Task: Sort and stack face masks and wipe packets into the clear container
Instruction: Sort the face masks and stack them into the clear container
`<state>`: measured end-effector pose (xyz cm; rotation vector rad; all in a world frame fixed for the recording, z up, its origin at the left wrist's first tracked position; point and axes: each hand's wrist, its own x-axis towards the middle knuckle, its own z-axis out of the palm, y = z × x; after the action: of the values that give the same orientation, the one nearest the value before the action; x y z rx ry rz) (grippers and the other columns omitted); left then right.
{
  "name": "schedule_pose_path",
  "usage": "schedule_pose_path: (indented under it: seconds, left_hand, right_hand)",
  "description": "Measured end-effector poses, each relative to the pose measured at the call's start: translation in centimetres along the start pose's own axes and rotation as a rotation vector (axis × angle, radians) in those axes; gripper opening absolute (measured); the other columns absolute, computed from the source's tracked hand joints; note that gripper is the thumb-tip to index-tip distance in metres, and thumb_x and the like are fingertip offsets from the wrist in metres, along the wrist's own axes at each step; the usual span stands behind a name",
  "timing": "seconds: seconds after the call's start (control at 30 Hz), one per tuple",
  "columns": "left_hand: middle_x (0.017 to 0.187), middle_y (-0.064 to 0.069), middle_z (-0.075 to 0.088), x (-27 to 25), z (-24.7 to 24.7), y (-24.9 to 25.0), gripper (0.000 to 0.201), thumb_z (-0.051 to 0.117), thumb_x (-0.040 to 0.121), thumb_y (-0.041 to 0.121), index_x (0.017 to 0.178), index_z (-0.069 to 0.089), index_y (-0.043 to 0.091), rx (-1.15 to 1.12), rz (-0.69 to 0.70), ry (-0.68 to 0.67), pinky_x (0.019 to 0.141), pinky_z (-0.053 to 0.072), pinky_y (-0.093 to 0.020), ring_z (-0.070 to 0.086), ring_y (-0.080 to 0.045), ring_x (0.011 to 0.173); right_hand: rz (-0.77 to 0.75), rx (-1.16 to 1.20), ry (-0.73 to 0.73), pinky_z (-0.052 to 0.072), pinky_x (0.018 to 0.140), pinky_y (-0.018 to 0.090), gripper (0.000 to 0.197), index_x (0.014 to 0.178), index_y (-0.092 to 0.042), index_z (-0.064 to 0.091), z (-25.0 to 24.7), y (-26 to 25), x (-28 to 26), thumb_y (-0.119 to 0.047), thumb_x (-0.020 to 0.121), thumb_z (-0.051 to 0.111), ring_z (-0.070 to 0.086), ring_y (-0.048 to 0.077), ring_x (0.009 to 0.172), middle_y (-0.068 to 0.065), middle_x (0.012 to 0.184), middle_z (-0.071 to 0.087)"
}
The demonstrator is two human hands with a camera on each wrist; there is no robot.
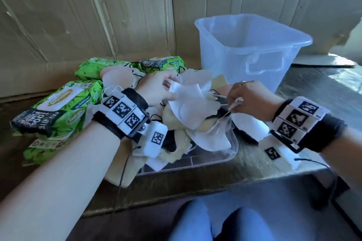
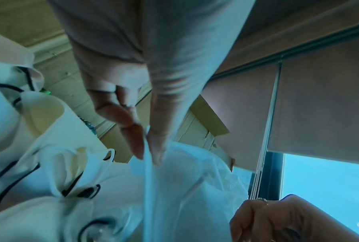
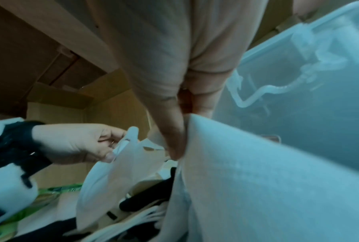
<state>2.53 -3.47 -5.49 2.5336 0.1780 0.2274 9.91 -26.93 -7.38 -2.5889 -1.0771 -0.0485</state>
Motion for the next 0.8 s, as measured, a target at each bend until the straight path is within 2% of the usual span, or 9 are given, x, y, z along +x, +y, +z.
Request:
schedule_pose_path:
  seconds: [0.17, 0.23, 0.33, 0.37, 0.43, 0.57, 0.67, 0.73, 0.8]
  left_hand:
    - [0.072, 0.005, 0.052, -2.0, -0.1, -0.7, 0.027, 0.071, 0.079, 0.007, 0.092, 0.05, 0.016, -0.157, -0.016, 0.098, 0.068, 0.041, -0.027, 0.051, -0.019, 0.07]
    - [0.065, 0.007, 0.05, -2.3, -0.6, -0.9, 0.023, 0.067, 0.083, 0.007, 0.091, 0.047, 0.014, -0.169, 0.008, 0.121, 0.061, 0.038, -0.024, 0.048, -0.014, 0.063]
    - [0.04, 0.009, 0.048, -2.8, -1.0, -0.4, 0.02, 0.061, 0.087, 0.006, 0.086, 0.046, 0.019, -0.194, 0.091, 0.151, 0.045, 0.026, -0.016, 0.036, -0.002, 0.04]
    - [0.037, 0.012, 0.049, -2.9, -0.9, -0.2, 0.023, 0.06, 0.088, 0.006, 0.083, 0.045, 0.022, -0.211, 0.118, 0.151, 0.044, 0.024, -0.017, 0.034, -0.004, 0.037]
    - [0.039, 0.011, 0.049, -2.7, -0.4, 0.4, 0.025, 0.059, 0.089, 0.006, 0.08, 0.044, 0.024, -0.271, 0.156, 0.13, 0.043, 0.025, -0.017, 0.03, -0.005, 0.036]
    - [0.056, -0.01, 0.027, -1.3, 0.7, 1.1, 0.023, 0.058, 0.09, 0.006, 0.08, 0.043, 0.021, -0.376, 0.256, 0.054, 0.051, 0.019, -0.025, 0.022, -0.011, 0.048]
    - [0.056, 0.001, 0.02, 0.1, 1.3, 1.2, 0.027, 0.057, 0.089, 0.002, 0.076, 0.042, 0.021, -0.387, 0.295, 0.065, 0.048, 0.019, -0.021, 0.021, -0.005, 0.047]
    - [0.054, 0.007, 0.037, 1.0, 1.7, 1.0, 0.026, 0.059, 0.084, 0.005, 0.07, 0.051, 0.025, -0.393, 0.292, 0.071, 0.054, 0.029, -0.024, 0.035, -0.005, 0.052]
    - [0.068, 0.008, 0.061, 1.8, 1.8, 0.9, 0.022, 0.056, 0.076, 0.013, 0.065, 0.065, 0.031, -0.43, 0.266, 0.037, 0.072, 0.044, -0.03, 0.055, -0.01, 0.07]
  right_hand:
    - [0.054, 0.146, 0.193, 0.036, 0.061, 0.016, 0.004, 0.078, 0.0, 0.07, -0.5, -0.7, -1.5, 0.001, 0.074, 0.07, 0.059, 0.018, 0.075, 0.012, 0.079, 0.069]
    - [0.051, 0.218, 0.271, 0.035, 0.056, 0.006, 0.003, 0.077, 0.004, 0.068, -1.1, -1.2, -1.6, 0.005, 0.076, 0.066, 0.054, 0.003, 0.061, 0.007, 0.069, 0.067]
    - [0.054, 0.304, 0.39, 0.034, 0.057, 0.001, 0.002, 0.078, -0.006, 0.069, -2.3, -2.2, -1.2, -0.004, 0.077, 0.069, 0.051, -0.014, 0.06, -0.006, 0.065, 0.063]
    - [0.05, 0.347, 0.417, 0.035, 0.056, 0.002, 0.005, 0.075, -0.011, 0.068, -2.7, -2.6, -1.0, -0.007, 0.077, 0.069, 0.05, -0.014, 0.058, -0.016, 0.059, 0.06]
    - [0.034, 0.5, 0.433, 0.038, 0.059, 0.011, 0.02, 0.066, -0.021, 0.061, -3.1, -3.4, -0.4, -0.007, 0.077, 0.07, 0.051, -0.003, 0.056, -0.018, 0.056, 0.06]
    - [0.027, 0.669, 0.416, 0.045, 0.065, 0.043, 0.019, 0.062, -0.021, 0.055, -2.3, -5.2, 1.0, -0.026, 0.067, 0.072, 0.052, 0.021, 0.069, 0.021, 0.076, 0.063]
    - [0.048, 0.68, 0.368, 0.042, 0.064, 0.038, 0.031, 0.066, -0.01, 0.05, -1.2, -5.5, 2.2, -0.034, 0.065, 0.068, 0.046, 0.018, 0.067, 0.02, 0.071, 0.055]
    - [0.038, 0.671, 0.349, 0.036, 0.063, 0.03, 0.027, 0.065, -0.013, 0.047, -0.7, -5.1, 3.2, -0.022, 0.075, 0.07, 0.043, 0.016, 0.066, 0.01, 0.068, 0.05]
    - [0.047, 0.664, 0.361, 0.033, 0.061, 0.027, 0.029, 0.065, -0.019, 0.044, -0.4, -4.5, 4.2, -0.014, 0.081, 0.067, 0.042, 0.015, 0.065, 0.005, 0.068, 0.049]
